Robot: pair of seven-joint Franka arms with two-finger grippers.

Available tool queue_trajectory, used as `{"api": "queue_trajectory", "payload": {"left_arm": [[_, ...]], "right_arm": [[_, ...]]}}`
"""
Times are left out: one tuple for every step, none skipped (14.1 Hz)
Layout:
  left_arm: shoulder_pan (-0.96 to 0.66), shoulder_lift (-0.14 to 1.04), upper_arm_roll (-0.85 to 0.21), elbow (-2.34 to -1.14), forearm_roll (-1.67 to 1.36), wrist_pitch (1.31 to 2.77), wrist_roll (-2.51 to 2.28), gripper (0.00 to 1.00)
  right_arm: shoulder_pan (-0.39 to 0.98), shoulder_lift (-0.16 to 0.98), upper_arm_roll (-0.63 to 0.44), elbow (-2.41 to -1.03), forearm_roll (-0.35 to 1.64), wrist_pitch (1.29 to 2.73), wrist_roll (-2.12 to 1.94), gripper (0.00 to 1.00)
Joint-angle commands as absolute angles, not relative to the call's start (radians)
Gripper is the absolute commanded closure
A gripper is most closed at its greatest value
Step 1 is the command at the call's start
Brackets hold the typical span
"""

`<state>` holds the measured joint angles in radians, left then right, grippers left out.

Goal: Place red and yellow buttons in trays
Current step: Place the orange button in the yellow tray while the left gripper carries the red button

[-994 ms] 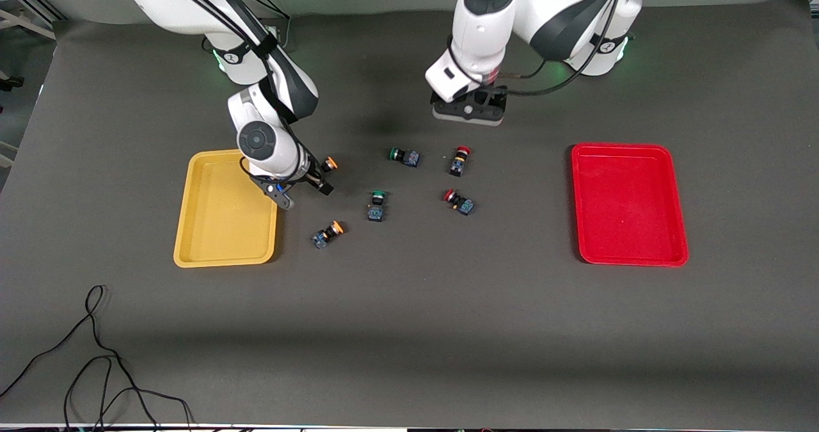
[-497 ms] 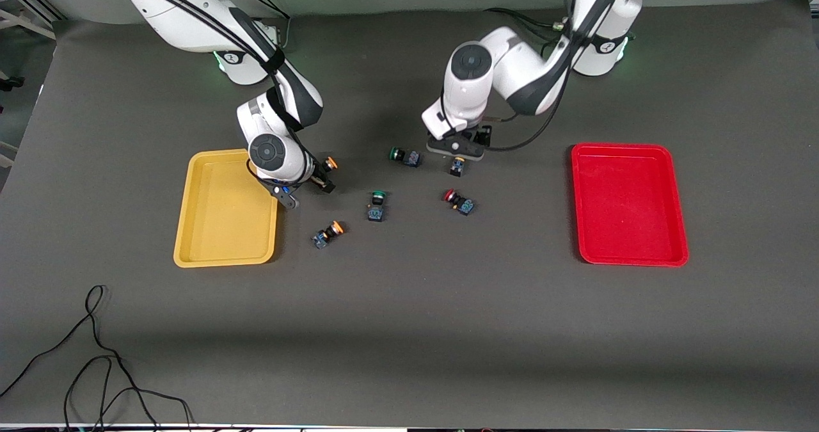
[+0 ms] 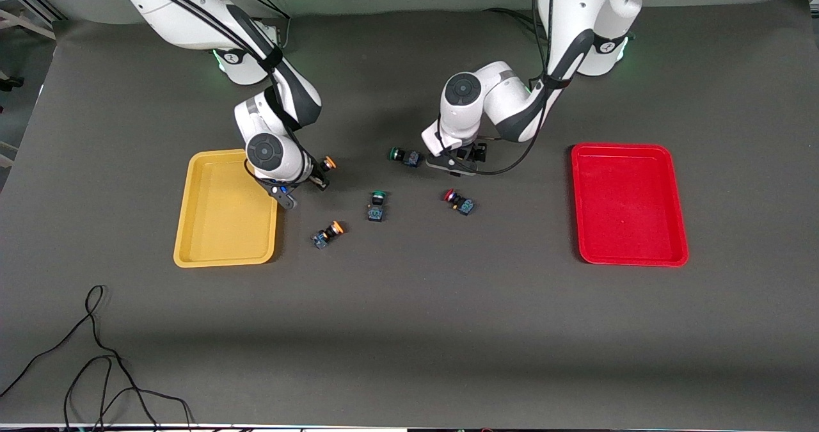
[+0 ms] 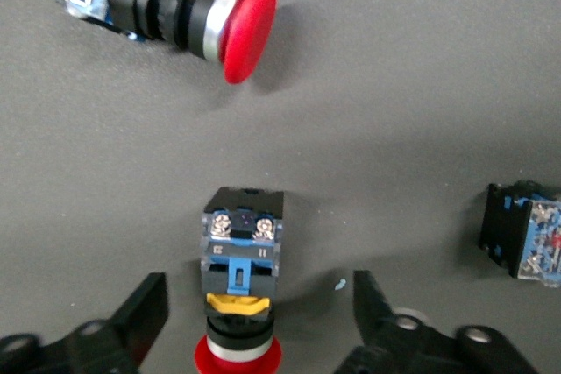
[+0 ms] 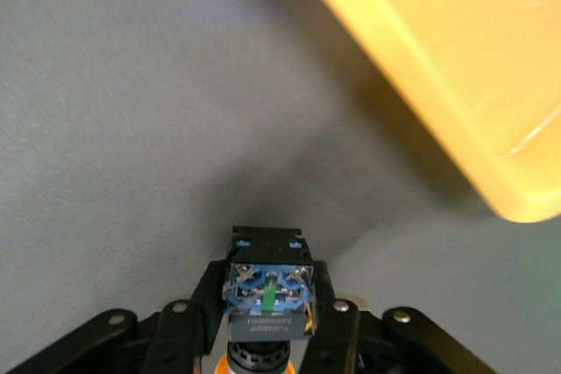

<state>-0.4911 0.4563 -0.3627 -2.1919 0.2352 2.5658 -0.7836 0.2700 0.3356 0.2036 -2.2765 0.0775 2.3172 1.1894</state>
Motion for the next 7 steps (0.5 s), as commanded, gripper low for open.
{"api": "queue_trajectory", "payload": {"left_arm": [[-0.506,0.453,-0.342,-2.177,0.259,2.563,-0.84,0.72],[-0.506,0.456,-0.342,-2.175,0.259,2.563,-0.851,0.87],[-0.505,0.457,-0.342,-2.171,0.259,2.56,-0.856,0.92],[-0.503,0.456,-0.341,-2.168,0.258,2.551,-0.859,0.92],[-0.497,0.44,-0.341,-2.152,0.247,2.534,-0.865,0.93],[-0.485,0.402,-0.344,-2.131,0.236,2.484,-0.886,0.92],[-0.48,0.358,-0.345,-2.094,0.213,2.395,-0.923,0.92]], "right_arm": [[0.194,0.201,0.195,-2.215,0.087,2.101,1.106,0.91],[0.164,0.165,0.192,-2.185,0.09,2.017,1.063,0.91],[0.146,0.122,0.172,-2.18,0.097,1.975,1.014,0.91],[0.147,0.089,0.129,-2.189,0.097,1.965,0.958,0.91],[0.147,0.083,0.086,-2.201,0.098,1.965,0.909,0.91],[0.147,0.084,0.042,-2.226,0.097,1.979,0.853,0.91],[0.147,0.087,-0.007,-2.244,0.095,1.997,0.786,0.91]]}}
